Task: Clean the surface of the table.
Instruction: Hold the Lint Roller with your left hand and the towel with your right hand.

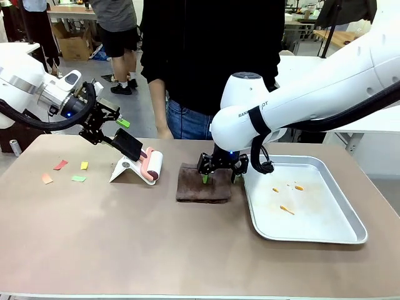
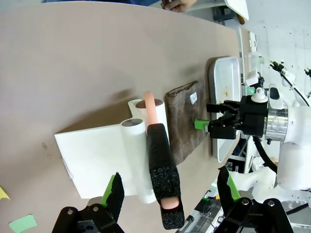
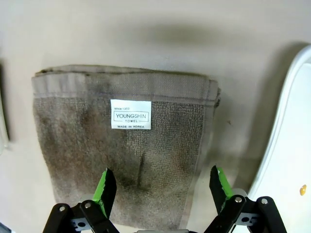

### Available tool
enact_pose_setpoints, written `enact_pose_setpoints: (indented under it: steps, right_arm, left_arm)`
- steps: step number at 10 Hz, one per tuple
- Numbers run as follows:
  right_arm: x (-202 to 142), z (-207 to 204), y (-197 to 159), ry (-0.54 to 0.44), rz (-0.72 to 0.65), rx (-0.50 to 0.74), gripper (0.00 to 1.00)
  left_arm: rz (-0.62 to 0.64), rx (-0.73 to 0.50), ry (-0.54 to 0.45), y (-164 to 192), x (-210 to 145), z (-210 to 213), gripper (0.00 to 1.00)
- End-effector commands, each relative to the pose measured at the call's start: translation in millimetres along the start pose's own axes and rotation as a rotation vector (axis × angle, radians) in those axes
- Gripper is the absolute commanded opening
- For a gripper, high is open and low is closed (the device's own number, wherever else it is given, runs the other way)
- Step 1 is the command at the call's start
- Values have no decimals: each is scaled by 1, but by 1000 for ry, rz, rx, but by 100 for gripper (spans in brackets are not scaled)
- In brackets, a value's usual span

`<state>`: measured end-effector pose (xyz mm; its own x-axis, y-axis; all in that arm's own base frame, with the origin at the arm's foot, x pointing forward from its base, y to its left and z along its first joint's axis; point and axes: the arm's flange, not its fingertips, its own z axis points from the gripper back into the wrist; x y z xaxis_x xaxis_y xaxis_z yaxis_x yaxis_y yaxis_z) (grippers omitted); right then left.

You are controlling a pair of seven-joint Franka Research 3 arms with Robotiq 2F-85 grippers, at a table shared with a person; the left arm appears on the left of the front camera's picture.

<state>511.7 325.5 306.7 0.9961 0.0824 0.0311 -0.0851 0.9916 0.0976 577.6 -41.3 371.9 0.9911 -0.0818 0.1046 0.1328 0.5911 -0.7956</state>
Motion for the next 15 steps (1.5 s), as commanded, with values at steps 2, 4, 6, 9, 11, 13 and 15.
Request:
enact_pose_setpoints:
  steps: [2,4,6,9,11,13,15]
  right_arm:
    - [8,-2,6,2,-51,-41,100]
    - [10,-3,5,6,-80,-52,100]
    - [10,-4,4,13,-91,-54,100]
    - [11,-5,4,34,-117,-55,40]
    - [12,-5,3,32,-132,-68,0]
    - [13,-7,4,27,-141,-78,0]
    - [14,-9,3,21,-159,-86,0]
  left_arm:
    - [6,36,10,-2,1,-4,100]
    - [6,40,10,-3,1,-6,100]
    - [4,34,12,1,1,-3,100]
    - [14,40,31,1,1,-4,41]
    - [7,48,28,-4,-2,-6,0]
    - [-12,65,16,-14,-8,-9,14]
    - [-19,91,5,-19,-12,-13,0]
